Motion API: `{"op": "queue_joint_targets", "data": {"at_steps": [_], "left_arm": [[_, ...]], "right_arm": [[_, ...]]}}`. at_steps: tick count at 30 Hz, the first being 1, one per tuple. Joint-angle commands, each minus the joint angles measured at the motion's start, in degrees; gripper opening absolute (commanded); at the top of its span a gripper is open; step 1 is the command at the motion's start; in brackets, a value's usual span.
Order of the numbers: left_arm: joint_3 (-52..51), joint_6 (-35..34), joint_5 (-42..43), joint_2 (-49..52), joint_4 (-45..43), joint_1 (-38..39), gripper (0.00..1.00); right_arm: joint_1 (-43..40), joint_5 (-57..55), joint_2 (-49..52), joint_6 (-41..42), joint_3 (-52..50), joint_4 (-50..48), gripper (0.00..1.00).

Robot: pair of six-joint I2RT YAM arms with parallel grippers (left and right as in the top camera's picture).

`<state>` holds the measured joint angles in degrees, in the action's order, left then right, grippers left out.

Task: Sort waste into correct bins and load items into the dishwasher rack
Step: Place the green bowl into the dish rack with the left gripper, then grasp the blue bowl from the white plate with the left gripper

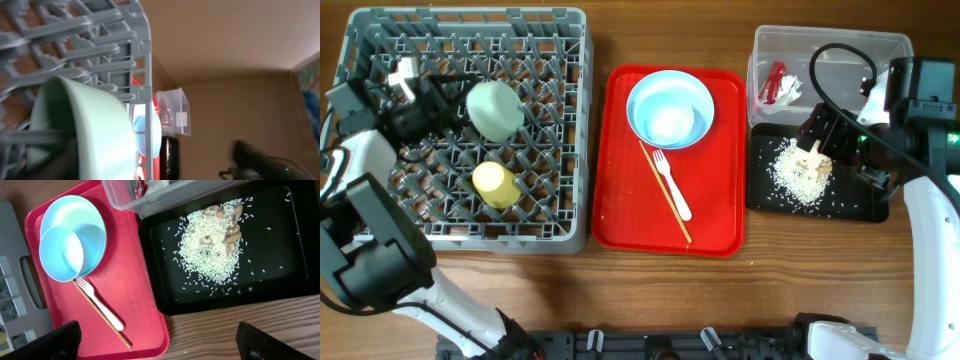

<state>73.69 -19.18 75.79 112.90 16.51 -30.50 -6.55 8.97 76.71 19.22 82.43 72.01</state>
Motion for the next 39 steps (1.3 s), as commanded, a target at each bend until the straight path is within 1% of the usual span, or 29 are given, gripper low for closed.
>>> {"op": "queue_joint_targets", "data": {"at_steps": [1,2,4,6,12,16,18,22,24,27,30,31,33,36,39], "left_arm": [[0.6,0.5,-0.2,0.3,2.5,-2.6,1.00],[0.6,0.5,-1.7,0.1,3.8,-3.0,1.00],[0.6,1.1,-8.0,-1.0,7.8,-4.2,1.00],[0.6,3.0,-11.1,-2.5,9.9,-4.6,1.00],[0.6,3.7,-18.1,-11.8,11.0,-4.4,1.00],[0.6,4.0,-21.5,-20.3,11.3,-0.9,1.00],[0.6,4.0,-24.9,-23.7,11.6,2.8,1.00],[0.6,3.2,-36.8,-27.6,12.7,14.8,1.00],[1.4,1.9,-41.5,-27.8,14.0,20.7,1.00],[5.9,1.7,-48.5,-26.6,17.8,29.7,1.00],[11.0,2.0,-59.4,-24.1,19.8,38.5,1.00],[11.9,2.3,-63.0,-23.0,18.9,42.1,1.00],[12.0,2.5,-65.8,-21.8,16.7,45.6,1.00],[11.9,5.2,-69.0,-17.6,11.5,52.2,1.00],[11.9,5.9,-71.0,-12.2,6.6,57.9,1.00]], "right_arm": [[-0.2,0.5,0.5,-0.8,0.4,0.1,1.00],[-0.2,0.5,0.5,-0.8,0.4,0.1,1.00],[-0.2,0.5,0.5,-0.8,0.4,0.1,1.00],[-0.2,0.5,0.5,-0.8,0.4,0.1,1.00],[-0.2,0.5,0.5,-1.0,0.4,0.1,1.00],[-0.2,0.5,0.5,-1.0,0.4,0.1,1.00],[-0.2,0.5,0.5,-1.0,0.4,0.1,1.00],[-0.2,0.5,0.5,-1.0,0.4,0.5,1.00],[-0.2,-0.5,0.5,-1.0,0.5,1.0,1.00],[-1.6,-1.7,0.4,-1.0,0.8,2.0,1.00],[-4.1,-1.7,0.4,-1.0,0.8,2.3,1.00],[-5.0,-1.7,0.4,-1.1,0.8,2.5,1.00],[-5.9,-1.7,0.4,-1.1,0.8,2.8,0.99],[-7.6,-1.7,0.4,-1.1,0.8,3.3,1.00],[-8.6,-1.7,0.5,-1.1,0.8,3.7,1.00]]}}
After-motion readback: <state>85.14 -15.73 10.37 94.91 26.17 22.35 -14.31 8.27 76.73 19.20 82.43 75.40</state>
